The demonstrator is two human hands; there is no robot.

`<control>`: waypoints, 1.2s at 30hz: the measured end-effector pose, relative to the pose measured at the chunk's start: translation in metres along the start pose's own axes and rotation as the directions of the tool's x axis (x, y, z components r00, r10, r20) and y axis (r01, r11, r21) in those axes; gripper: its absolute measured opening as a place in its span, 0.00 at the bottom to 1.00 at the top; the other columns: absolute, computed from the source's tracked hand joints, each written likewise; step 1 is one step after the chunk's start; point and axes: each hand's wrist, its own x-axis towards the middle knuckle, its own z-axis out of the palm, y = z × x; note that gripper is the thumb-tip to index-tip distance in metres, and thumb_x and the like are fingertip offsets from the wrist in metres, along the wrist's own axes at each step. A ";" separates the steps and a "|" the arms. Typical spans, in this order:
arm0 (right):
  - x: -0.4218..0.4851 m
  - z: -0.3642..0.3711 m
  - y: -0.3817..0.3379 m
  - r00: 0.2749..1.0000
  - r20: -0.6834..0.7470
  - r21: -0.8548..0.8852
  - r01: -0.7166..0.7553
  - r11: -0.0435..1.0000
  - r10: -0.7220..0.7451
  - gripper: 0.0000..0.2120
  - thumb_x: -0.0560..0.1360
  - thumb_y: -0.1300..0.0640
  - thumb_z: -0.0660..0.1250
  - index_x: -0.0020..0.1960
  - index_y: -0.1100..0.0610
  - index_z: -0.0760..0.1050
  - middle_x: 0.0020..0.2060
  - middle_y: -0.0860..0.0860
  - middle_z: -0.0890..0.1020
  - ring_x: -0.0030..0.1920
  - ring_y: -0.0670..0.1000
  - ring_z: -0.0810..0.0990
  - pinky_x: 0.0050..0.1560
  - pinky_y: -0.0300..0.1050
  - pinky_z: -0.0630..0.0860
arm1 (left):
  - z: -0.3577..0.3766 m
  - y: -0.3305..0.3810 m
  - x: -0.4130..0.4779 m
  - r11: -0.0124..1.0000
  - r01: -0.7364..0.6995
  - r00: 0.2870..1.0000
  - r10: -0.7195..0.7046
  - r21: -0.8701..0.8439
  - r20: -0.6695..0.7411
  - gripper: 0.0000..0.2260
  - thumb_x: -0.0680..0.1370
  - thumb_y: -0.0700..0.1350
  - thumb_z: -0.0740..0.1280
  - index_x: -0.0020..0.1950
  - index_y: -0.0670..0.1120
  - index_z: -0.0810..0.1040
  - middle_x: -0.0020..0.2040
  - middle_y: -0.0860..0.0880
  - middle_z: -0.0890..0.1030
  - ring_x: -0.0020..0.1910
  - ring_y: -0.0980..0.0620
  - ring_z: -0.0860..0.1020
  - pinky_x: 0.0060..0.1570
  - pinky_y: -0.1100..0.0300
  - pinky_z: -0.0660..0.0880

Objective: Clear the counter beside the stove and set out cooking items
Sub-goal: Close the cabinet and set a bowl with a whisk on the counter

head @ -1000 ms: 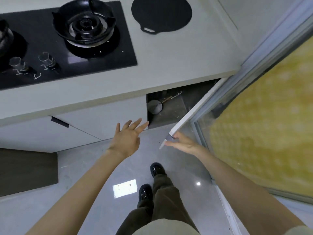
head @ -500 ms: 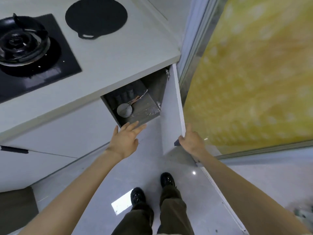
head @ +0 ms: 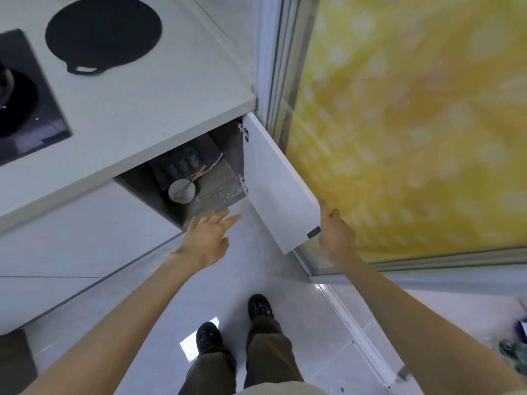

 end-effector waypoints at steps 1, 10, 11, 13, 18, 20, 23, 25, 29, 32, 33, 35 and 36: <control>0.000 0.002 0.002 1.000 -0.005 -0.006 -0.002 1.000 0.002 0.35 0.74 0.69 0.63 0.76 0.54 0.51 0.52 0.58 0.72 0.42 0.57 0.78 0.32 0.47 0.70 | 0.000 0.003 0.003 1.000 0.006 1.000 -0.006 0.000 0.006 0.27 0.81 0.45 0.58 0.77 0.60 0.52 0.79 0.54 0.53 0.77 0.48 0.52 0.74 0.44 0.50; -0.009 0.011 0.004 0.996 -0.087 0.078 -0.001 0.997 0.008 0.33 0.77 0.60 0.63 0.78 0.54 0.50 0.75 0.60 0.54 0.65 0.59 0.70 0.43 0.46 0.75 | 0.001 0.012 0.019 0.998 0.038 0.999 -0.040 -0.046 -0.031 0.26 0.81 0.46 0.59 0.77 0.60 0.55 0.78 0.53 0.57 0.76 0.47 0.57 0.74 0.45 0.55; -0.009 0.009 0.003 0.996 -0.094 0.090 0.012 0.996 -0.004 0.33 0.77 0.61 0.62 0.78 0.55 0.51 0.75 0.60 0.54 0.66 0.59 0.69 0.45 0.46 0.76 | 0.003 0.009 0.019 0.998 0.037 0.999 -0.039 -0.056 -0.036 0.26 0.80 0.46 0.59 0.77 0.59 0.55 0.78 0.53 0.58 0.75 0.46 0.59 0.73 0.45 0.57; -0.006 0.005 -0.004 0.993 -0.109 0.109 0.067 0.992 -0.055 0.31 0.77 0.61 0.62 0.77 0.55 0.54 0.76 0.58 0.56 0.66 0.59 0.69 0.47 0.48 0.77 | 0.005 0.003 0.020 0.996 0.036 0.998 -0.039 -0.079 -0.039 0.26 0.80 0.46 0.60 0.76 0.59 0.56 0.77 0.52 0.59 0.74 0.46 0.61 0.72 0.46 0.60; 0.004 0.001 -0.043 0.967 -0.102 0.167 0.246 0.955 -0.232 0.27 0.78 0.61 0.60 0.75 0.56 0.59 0.72 0.54 0.66 0.65 0.56 0.69 0.57 0.50 0.75 | 0.004 -0.022 0.020 0.973 0.100 0.990 -0.118 -0.210 -0.076 0.25 0.80 0.45 0.60 0.76 0.58 0.60 0.75 0.51 0.65 0.72 0.46 0.65 0.69 0.50 0.65; 0.014 0.000 -0.067 0.956 -0.085 0.204 0.293 0.934 -0.281 0.25 0.78 0.60 0.59 0.75 0.56 0.60 0.66 0.53 0.72 0.63 0.56 0.71 0.57 0.49 0.73 | 0.000 -0.037 0.021 0.956 0.120 0.984 -0.149 -0.266 -0.093 0.23 0.81 0.45 0.59 0.75 0.57 0.62 0.74 0.51 0.67 0.70 0.47 0.67 0.66 0.53 0.68; 0.032 0.004 -0.103 0.946 -0.006 0.259 0.316 0.913 -0.325 0.22 0.79 0.59 0.58 0.73 0.56 0.63 0.63 0.53 0.74 0.63 0.55 0.71 0.56 0.49 0.73 | -0.006 -0.064 0.025 0.939 0.139 0.979 -0.178 -0.316 -0.099 0.21 0.81 0.45 0.58 0.74 0.57 0.65 0.72 0.51 0.70 0.68 0.48 0.69 0.62 0.54 0.70; 0.047 0.013 -0.128 0.935 0.049 0.287 0.324 0.901 -0.352 0.21 0.79 0.59 0.58 0.72 0.55 0.65 0.62 0.54 0.75 0.62 0.55 0.71 0.55 0.49 0.73 | -0.006 -0.086 0.031 0.915 0.167 0.969 -0.220 -0.366 -0.109 0.20 0.81 0.44 0.58 0.72 0.57 0.67 0.70 0.51 0.72 0.66 0.48 0.72 0.60 0.54 0.71; 0.083 0.042 -0.170 0.936 0.132 0.416 0.247 0.875 -0.327 0.21 0.77 0.60 0.61 0.70 0.54 0.69 0.62 0.54 0.77 0.62 0.56 0.74 0.60 0.49 0.73 | 0.011 -0.122 0.057 0.791 0.214 0.938 -0.330 -0.573 -0.105 0.18 0.80 0.41 0.60 0.69 0.53 0.71 0.65 0.49 0.77 0.62 0.46 0.75 0.60 0.55 0.72; 0.114 0.077 -0.201 0.941 0.177 0.523 0.160 0.837 -0.290 0.18 0.76 0.62 0.63 0.65 0.56 0.73 0.59 0.52 0.81 0.59 0.53 0.79 0.62 0.43 0.72 | 0.039 -0.144 0.085 0.619 0.257 0.893 -0.445 -0.742 -0.062 0.17 0.79 0.38 0.60 0.66 0.49 0.74 0.60 0.48 0.80 0.58 0.46 0.77 0.55 0.61 0.71; 0.126 0.089 -0.210 0.942 0.190 0.556 0.130 0.821 -0.278 0.17 0.76 0.62 0.63 0.64 0.56 0.75 0.57 0.51 0.82 0.58 0.52 0.80 0.62 0.42 0.71 | 0.049 -0.152 0.096 0.541 0.271 0.870 -0.491 -0.796 -0.038 0.17 0.79 0.37 0.59 0.65 0.49 0.75 0.59 0.47 0.80 0.56 0.46 0.77 0.52 0.61 0.71; 0.150 0.121 -0.228 0.936 0.229 0.607 0.079 0.791 -0.269 0.16 0.76 0.62 0.62 0.63 0.56 0.76 0.55 0.51 0.82 0.56 0.51 0.80 0.63 0.41 0.71 | 0.075 -0.168 0.122 0.374 0.266 0.833 -0.553 -0.888 0.017 0.16 0.79 0.36 0.57 0.63 0.47 0.77 0.56 0.46 0.80 0.51 0.47 0.76 0.43 0.64 0.71; 0.163 0.138 -0.234 0.930 0.245 0.626 0.064 0.777 -0.274 0.15 0.76 0.62 0.62 0.62 0.55 0.76 0.55 0.50 0.82 0.57 0.50 0.80 0.62 0.40 0.72 | 0.088 -0.177 0.136 0.303 0.253 0.821 -0.570 -0.919 0.038 0.16 0.79 0.36 0.57 0.62 0.47 0.77 0.56 0.46 0.79 0.50 0.48 0.75 0.43 0.64 0.70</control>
